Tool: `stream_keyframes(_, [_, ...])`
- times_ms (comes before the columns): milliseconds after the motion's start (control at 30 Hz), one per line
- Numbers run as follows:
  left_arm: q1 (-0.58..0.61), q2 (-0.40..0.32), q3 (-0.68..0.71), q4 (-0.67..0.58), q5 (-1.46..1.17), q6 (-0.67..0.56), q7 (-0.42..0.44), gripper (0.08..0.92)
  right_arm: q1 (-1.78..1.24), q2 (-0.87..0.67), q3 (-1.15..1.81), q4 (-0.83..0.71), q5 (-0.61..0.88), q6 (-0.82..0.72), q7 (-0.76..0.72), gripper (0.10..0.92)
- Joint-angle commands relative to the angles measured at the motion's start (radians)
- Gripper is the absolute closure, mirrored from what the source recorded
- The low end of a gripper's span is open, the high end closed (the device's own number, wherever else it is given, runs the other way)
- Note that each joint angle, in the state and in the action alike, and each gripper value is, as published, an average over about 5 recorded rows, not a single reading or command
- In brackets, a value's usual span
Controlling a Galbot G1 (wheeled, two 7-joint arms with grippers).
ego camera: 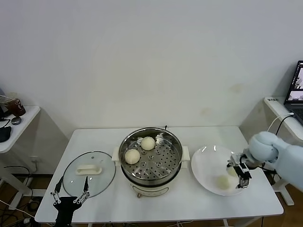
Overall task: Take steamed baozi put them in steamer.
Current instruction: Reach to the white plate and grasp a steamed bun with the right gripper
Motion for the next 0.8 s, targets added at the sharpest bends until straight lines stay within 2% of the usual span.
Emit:
stream_keyframes(33, [0.002, 0.002, -0.002, -0.001, 0.001, -0.001, 0.000, 0.177, -0.104, 0.023, 0.068, -0.036, -0.037, 0.006, 0.037, 0.203])
stream_keyframes(567, [0.007, -0.001, -0.008, -0.005, 0.004, -0.002, -0.001, 0.177, -0.106, 0.121, 0.070, -0.102, -0.053, -0.018, 0.076, 0.218])
stream_keyframes(800, [0.009, -0.003, -0.008, -0.005, 0.004, -0.003, -0.001, 0.177, -0.104, 0.126, 0.066, -0.102, -0.060, -0.037, 0.053, 0.356])
